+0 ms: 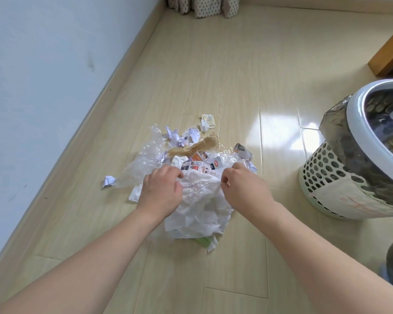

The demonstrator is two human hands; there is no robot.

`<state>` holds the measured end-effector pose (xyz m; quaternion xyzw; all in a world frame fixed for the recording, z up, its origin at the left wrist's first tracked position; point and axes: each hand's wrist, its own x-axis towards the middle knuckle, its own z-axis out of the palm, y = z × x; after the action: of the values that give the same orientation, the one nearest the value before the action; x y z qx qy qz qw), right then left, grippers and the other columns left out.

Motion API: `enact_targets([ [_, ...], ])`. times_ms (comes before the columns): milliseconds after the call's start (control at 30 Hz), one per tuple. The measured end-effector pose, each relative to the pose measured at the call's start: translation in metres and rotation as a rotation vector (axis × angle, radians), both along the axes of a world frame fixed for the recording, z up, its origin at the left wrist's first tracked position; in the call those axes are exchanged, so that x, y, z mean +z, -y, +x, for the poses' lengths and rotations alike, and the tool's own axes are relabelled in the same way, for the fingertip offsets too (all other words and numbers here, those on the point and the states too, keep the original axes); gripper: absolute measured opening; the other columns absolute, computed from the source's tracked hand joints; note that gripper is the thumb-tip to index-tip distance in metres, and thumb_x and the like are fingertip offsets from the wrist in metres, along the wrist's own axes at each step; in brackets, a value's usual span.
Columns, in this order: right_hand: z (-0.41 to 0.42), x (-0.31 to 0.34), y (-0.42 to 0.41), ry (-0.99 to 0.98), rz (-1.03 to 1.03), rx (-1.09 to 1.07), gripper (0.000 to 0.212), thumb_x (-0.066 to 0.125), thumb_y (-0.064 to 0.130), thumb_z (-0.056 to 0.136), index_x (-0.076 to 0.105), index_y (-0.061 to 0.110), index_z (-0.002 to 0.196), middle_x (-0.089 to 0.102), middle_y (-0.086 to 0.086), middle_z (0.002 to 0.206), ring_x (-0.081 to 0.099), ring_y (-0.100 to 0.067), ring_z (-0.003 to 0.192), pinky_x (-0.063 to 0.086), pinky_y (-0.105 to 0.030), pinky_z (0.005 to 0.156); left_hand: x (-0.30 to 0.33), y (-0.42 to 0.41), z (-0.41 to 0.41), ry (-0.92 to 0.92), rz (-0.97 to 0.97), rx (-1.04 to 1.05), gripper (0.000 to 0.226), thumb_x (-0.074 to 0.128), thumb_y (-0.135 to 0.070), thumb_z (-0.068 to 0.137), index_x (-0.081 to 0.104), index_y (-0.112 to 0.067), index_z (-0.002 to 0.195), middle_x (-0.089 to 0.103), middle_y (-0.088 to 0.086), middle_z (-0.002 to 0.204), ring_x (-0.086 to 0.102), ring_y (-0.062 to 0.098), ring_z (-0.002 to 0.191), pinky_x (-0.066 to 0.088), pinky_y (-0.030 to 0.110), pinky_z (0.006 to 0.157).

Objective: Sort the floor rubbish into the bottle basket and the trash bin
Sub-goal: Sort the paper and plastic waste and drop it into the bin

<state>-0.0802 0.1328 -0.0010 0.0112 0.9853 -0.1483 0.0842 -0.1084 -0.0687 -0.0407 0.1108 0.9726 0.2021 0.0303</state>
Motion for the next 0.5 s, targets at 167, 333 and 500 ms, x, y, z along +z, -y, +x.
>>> enact_targets([
  [167,0.005,0.055,-0.021,-0.025,-0.183,-0.067,0.014,0.046,0.023,0.09,0.053,0.013,0.084,0.057,-0.001,0.083,0.054,-0.023,0.077,0.048,-0.04,0.069,0.009,0.017,-0.017,0.059,0.096,0.145,0.028,0.047,-0.009,0.089,0.062,-0.019,0.111,0.057,0.001,0.12,0.049,0.025,0.114,0.037,0.039,0.098],
  [333,0.025,0.094,-0.055,-0.119,-0.275,-0.242,0.028,0.048,0.021,0.087,0.041,0.003,0.067,0.043,-0.006,0.063,0.034,-0.019,0.057,0.027,-0.035,0.053,0.024,-0.002,-0.04,0.243,0.081,0.042,0.036,0.047,-0.013,0.091,0.057,-0.021,0.125,0.05,0.002,0.139,0.036,0.026,0.13,0.034,0.039,0.107],
  [500,0.053,0.1,-0.077,-0.154,-0.396,-0.397,0.034,0.052,0.018,0.085,0.032,0.01,0.059,0.048,0.0,0.077,0.038,-0.012,0.065,0.03,-0.028,0.056,0.03,-0.043,-0.052,0.432,-0.124,-0.059,0.067,0.062,-0.029,0.082,0.037,-0.033,0.144,0.042,0.002,0.147,0.023,0.026,0.141,0.02,0.039,0.11],
])
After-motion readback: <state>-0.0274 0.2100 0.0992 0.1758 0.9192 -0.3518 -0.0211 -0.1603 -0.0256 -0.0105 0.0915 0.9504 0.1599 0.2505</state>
